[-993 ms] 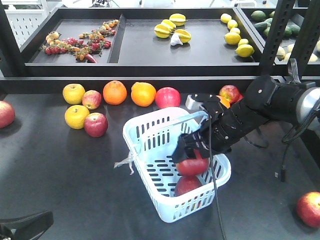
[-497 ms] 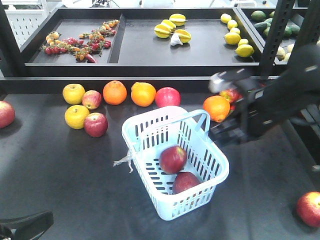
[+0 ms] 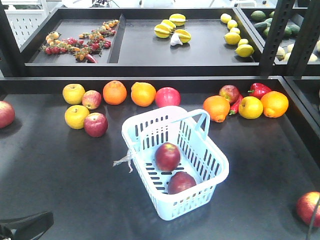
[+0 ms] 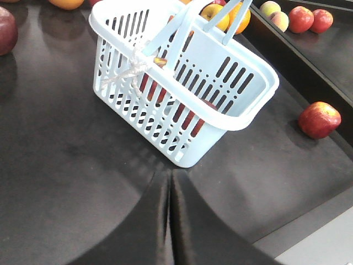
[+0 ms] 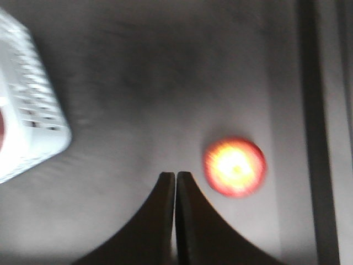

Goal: Pick three apples into basket with both arms
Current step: 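Reach the right gripper to the red apple nearest the robot and grasp it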

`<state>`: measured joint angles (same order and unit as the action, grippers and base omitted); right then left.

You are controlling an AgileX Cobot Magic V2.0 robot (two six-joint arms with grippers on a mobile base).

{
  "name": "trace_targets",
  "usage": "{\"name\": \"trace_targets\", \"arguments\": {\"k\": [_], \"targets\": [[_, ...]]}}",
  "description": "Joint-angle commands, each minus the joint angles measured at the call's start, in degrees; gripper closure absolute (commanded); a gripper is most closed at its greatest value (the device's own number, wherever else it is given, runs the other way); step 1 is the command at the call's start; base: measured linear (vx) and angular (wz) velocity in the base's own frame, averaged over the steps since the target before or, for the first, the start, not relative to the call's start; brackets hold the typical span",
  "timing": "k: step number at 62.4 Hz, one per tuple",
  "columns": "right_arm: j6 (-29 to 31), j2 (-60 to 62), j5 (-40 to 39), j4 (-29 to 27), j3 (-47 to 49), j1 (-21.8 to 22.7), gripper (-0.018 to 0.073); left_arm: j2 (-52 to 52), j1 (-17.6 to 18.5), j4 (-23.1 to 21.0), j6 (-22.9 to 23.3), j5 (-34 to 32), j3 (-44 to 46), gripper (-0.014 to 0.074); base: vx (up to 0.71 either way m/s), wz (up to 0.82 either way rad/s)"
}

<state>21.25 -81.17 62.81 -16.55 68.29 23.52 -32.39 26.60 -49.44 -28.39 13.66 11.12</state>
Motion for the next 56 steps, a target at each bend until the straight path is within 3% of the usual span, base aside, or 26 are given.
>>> {"name": "trace_targets", "arguments": {"k": [1, 11, 15, 27, 31, 56], "targets": [[0.56, 1.75, -4.21, 0.6, -1.95, 2.24, 0.056, -0.12, 0.28, -1.03, 0.45, -2.26, 1.43, 0.0603, 0.0, 0.0], [0.49, -0.22, -6.12, 2.7, -5.39, 2.57, 0.0449, -0.12, 0.28, -1.03, 0.45, -2.26, 1.43, 0.0603, 0.0, 0.0], [0.7, -1.67, -5.15, 2.53, -5.37, 2.49, 0.035, -0.12, 0.28, -1.03, 0.45, -2.26, 1.43, 0.0603, 0.0, 0.0], [0.15, -6.84, -3.59, 3.34, -5.37, 2.49, -0.0074, -0.17, 0.28, -1.03, 0.45, -2.25, 1.43, 0.0603, 0.0, 0.0], [-0.4, -8.81, -3.85, 2.76, -5.37, 2.49, -0.0171, -0.17, 0.28, -1.03, 0.45, -2.2, 1.43, 0.0603, 0.0, 0.0], [-1.29, -20.65, -8.53, 3.49, -5.37, 2.49, -0.0118, -0.23, 0.28, -0.98, 0.45, -2.25, 1.43, 0.0603, 0.0, 0.0]]}}
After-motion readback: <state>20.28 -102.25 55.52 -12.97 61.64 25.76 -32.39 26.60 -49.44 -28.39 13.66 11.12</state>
